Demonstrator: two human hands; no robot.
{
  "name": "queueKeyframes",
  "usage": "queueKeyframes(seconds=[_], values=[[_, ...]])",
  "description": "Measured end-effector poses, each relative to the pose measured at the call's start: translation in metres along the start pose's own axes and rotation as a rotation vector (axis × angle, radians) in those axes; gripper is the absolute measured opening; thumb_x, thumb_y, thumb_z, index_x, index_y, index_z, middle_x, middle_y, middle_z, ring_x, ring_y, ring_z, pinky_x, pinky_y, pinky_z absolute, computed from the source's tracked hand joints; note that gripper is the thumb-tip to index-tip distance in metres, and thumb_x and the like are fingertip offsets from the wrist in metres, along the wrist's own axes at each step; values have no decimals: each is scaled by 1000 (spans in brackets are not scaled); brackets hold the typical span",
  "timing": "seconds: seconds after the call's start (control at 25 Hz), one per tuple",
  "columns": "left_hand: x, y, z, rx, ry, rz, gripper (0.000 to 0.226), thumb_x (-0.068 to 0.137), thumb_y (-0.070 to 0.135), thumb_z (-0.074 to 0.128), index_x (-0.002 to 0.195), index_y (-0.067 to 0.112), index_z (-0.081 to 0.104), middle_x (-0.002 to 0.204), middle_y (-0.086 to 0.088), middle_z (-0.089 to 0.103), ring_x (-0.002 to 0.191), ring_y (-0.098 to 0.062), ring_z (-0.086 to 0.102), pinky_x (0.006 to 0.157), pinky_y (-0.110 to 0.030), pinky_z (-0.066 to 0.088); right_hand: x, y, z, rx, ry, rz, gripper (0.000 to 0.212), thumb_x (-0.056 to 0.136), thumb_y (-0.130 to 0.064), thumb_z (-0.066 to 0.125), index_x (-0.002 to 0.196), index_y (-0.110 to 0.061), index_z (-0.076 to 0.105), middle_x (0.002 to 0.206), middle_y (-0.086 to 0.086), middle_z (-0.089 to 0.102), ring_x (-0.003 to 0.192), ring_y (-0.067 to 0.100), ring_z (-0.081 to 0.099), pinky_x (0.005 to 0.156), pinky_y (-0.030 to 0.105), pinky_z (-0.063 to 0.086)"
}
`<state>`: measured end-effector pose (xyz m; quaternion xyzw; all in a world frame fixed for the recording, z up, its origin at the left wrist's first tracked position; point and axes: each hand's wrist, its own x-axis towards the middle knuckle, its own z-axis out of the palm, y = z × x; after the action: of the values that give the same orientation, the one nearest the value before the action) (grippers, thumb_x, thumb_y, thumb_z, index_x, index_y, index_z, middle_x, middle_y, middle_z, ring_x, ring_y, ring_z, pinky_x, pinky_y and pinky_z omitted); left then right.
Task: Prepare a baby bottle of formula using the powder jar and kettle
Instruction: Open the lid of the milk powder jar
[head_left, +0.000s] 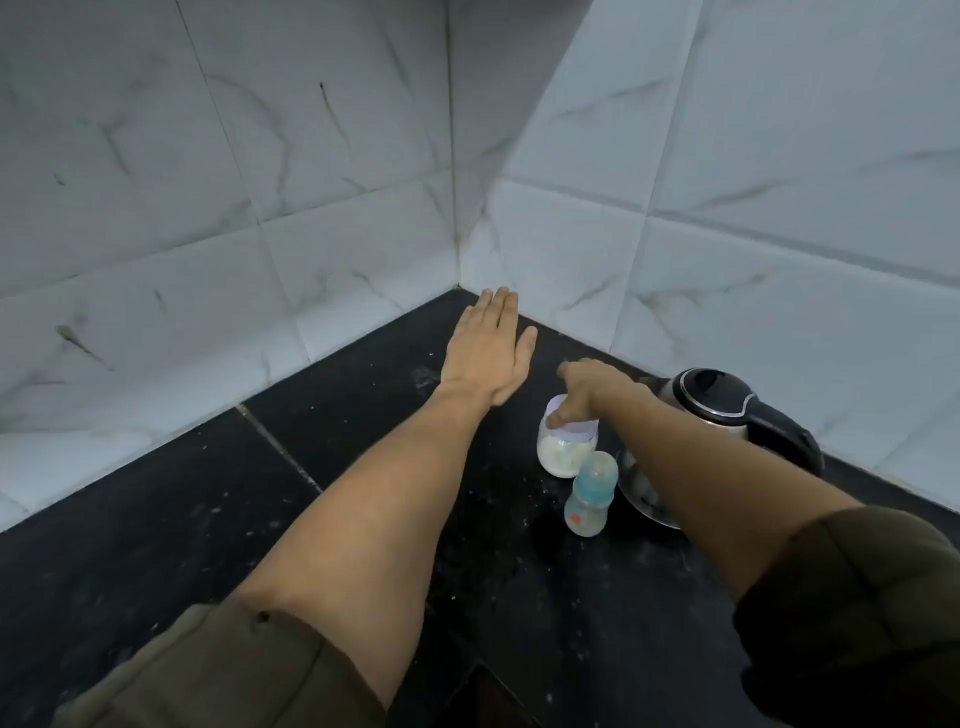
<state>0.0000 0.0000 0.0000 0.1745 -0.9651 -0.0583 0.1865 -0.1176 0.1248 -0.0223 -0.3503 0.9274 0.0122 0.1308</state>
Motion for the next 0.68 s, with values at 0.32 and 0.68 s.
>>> queueKeyframes(seconds=[0.32, 0.68], values=[[-9, -18, 15, 1, -55, -26, 64, 111, 41, 24, 164, 6, 18, 172, -11, 17, 159, -24, 10, 129, -41, 12, 1, -3, 19, -34, -61, 21, 68, 69, -42, 85, 128, -18, 61, 109, 4, 65, 95, 27, 65, 73, 37, 53], [-80, -72, 2, -218, -306, -169, 96, 78, 40, 74, 161, 19, 31, 164, -3, 38, 150, -25, 36, 118, -40, 35, -29, -76, -7, 80, -1, -216, 56, 67, -47, 87, 109, -15, 68, 101, 5, 71, 90, 26, 70, 72, 37, 59]])
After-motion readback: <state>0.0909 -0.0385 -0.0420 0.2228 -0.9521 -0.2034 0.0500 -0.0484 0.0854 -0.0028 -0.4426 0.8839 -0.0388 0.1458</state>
